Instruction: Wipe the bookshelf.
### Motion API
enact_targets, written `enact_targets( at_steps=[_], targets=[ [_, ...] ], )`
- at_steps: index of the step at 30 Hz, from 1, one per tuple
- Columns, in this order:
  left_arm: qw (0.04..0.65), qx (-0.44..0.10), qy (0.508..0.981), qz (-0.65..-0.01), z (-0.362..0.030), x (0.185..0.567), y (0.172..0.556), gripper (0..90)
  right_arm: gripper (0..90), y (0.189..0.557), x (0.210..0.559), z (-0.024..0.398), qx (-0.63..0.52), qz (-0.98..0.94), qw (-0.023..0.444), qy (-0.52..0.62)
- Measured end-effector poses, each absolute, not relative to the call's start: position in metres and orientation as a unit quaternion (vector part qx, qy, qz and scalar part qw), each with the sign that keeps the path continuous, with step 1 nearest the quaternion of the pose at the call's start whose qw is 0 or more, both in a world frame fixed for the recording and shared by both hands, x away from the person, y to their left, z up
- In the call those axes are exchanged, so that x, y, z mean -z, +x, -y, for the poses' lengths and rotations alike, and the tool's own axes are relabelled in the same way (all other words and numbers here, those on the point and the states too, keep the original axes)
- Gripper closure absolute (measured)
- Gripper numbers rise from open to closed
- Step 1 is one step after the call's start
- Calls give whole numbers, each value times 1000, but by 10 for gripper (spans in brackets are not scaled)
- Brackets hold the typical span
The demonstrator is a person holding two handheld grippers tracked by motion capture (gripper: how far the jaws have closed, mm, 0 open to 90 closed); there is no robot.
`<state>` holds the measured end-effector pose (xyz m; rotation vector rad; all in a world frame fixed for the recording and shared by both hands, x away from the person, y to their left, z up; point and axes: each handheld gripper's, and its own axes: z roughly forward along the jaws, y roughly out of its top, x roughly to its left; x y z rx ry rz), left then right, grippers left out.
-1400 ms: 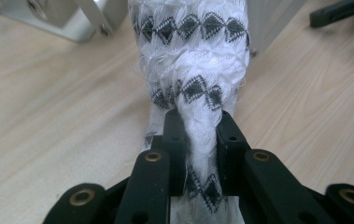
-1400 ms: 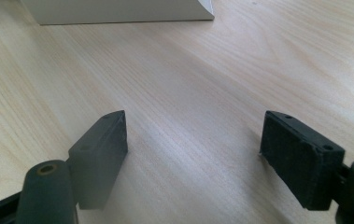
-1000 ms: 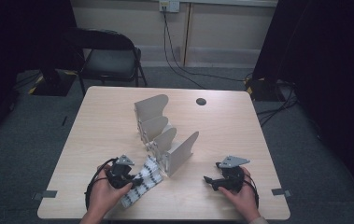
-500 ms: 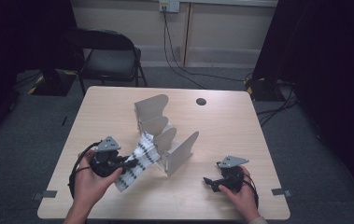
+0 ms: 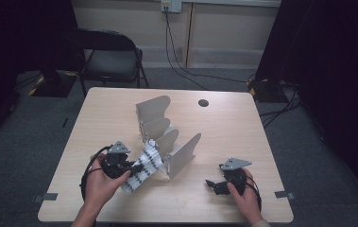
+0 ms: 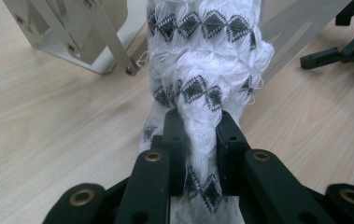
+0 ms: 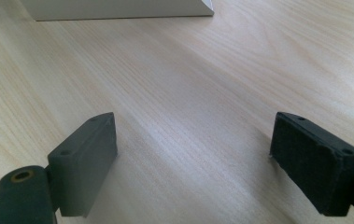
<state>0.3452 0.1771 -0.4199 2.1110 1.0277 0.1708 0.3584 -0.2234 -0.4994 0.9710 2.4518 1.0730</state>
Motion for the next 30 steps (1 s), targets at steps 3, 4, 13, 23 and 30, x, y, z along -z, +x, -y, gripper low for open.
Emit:
enact_targets(
  at_steps=[3,4,13,23,30],
  targets=[
    [377,-65,830,-407,-176,429,347,781,140,358,499,223,-373,-852,147,337],
    [375,-63,829,-410,-176,432,347,781,141,358,499,223,-373,-852,147,337],
    [342,-49,841,-417,-173,459,350,781,140,358,499,223,-373,-852,147,337],
    [327,-32,844,-423,-176,471,347,781,141,358,500,223,-373,-851,148,338],
    [346,-39,836,-424,-186,454,339,781,141,358,500,223,-373,-851,148,338]
  ],
)
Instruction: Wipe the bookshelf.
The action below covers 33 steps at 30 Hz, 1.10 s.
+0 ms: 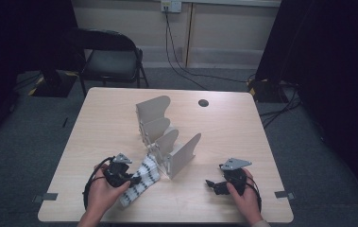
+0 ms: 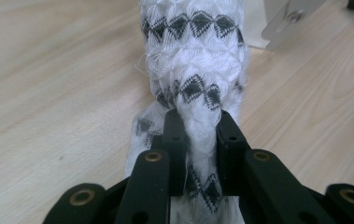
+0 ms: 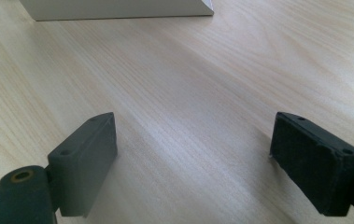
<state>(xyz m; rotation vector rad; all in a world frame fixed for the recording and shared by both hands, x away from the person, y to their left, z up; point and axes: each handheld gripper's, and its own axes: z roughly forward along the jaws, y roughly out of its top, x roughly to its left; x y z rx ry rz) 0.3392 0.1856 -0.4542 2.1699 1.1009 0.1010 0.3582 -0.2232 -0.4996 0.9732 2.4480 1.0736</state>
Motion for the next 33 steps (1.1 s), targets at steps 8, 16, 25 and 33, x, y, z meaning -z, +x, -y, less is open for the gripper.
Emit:
enact_targets(
  at_steps=[8,16,25,33],
  targets=[
    [411,-76,809,-414,-200,398,334,780,140,358,500,223,-373,-851,148,338],
    [420,-98,801,-415,-193,384,350,780,140,358,500,223,-373,-851,148,338],
    [384,-78,815,-427,-187,419,358,780,140,358,500,223,-373,-851,148,338],
    [358,-59,822,-438,-183,444,362,780,140,358,500,223,-373,-851,148,338]
  ],
)
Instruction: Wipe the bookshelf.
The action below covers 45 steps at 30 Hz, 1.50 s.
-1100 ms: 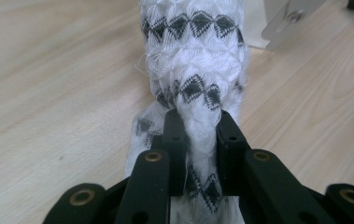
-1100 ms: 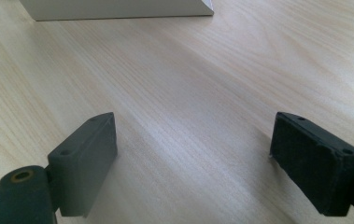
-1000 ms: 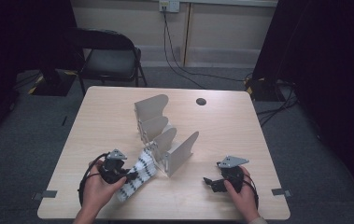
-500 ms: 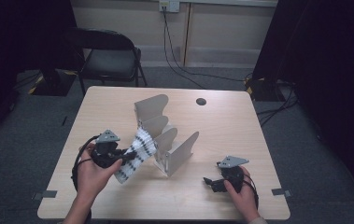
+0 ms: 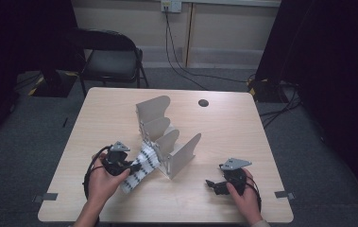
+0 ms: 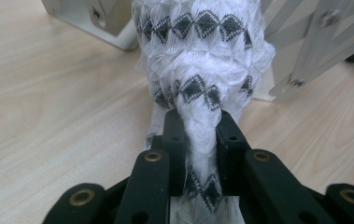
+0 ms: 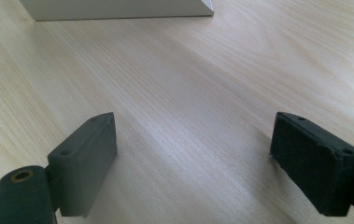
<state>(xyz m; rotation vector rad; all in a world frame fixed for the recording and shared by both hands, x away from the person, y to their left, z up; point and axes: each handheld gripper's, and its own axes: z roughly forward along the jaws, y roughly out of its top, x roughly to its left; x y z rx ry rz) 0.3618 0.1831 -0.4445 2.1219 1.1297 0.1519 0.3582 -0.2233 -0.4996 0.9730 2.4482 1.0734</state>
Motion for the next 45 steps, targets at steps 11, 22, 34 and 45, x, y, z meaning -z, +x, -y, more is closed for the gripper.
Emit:
enact_targets(
  at_steps=[11,22,34,45],
  targets=[
    [337,-41,830,-443,-181,466,358,780,140,358,500,223,-373,-851,148,338],
    [369,-49,821,-433,-195,436,342,779,140,358,500,223,-373,-851,148,338],
    [422,-107,801,-411,-196,359,359,777,140,358,500,223,-373,-851,148,339],
    [403,-84,801,-435,-192,396,371,778,140,358,500,223,-373,-851,148,338]
  ],
)
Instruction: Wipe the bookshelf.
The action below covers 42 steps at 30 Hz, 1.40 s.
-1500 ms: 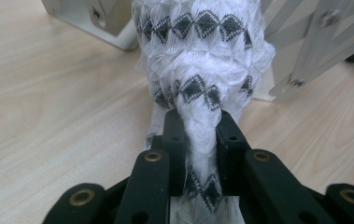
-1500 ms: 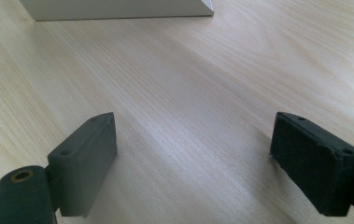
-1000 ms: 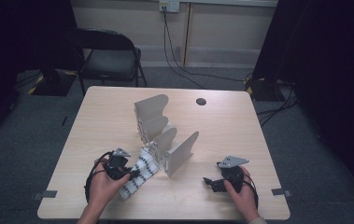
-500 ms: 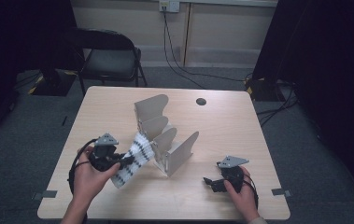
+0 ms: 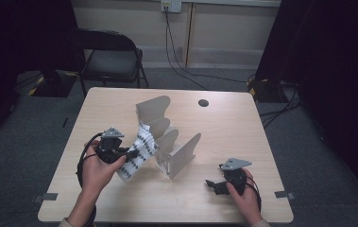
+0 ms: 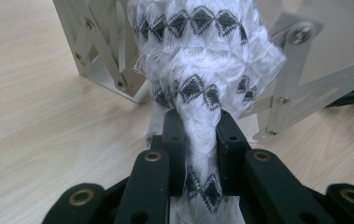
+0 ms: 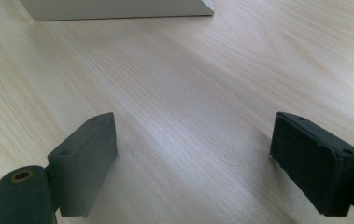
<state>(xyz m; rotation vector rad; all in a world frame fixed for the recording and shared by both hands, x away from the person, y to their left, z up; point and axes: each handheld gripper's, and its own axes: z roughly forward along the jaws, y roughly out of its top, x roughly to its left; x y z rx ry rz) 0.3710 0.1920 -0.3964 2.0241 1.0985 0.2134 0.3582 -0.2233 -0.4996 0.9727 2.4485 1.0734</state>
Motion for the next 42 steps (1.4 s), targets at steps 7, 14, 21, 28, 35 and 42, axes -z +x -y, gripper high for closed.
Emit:
enact_targets(
  at_steps=[7,14,21,28,35,42],
  targets=[
    [406,-83,797,-439,-194,402,371,778,140,358,500,223,-373,-851,148,338],
    [403,-94,802,-430,-192,385,367,779,140,358,500,223,-373,-851,148,338],
    [399,-109,799,-437,-201,382,363,779,140,358,500,223,-373,-851,148,338],
    [371,-94,810,-445,-199,406,368,779,140,358,500,223,-373,-851,148,338],
    [350,-76,817,-451,-193,429,373,779,140,358,500,223,-373,-851,148,338],
    [333,-63,822,-458,-190,450,375,779,140,358,500,223,-373,-851,148,338]
  ],
)
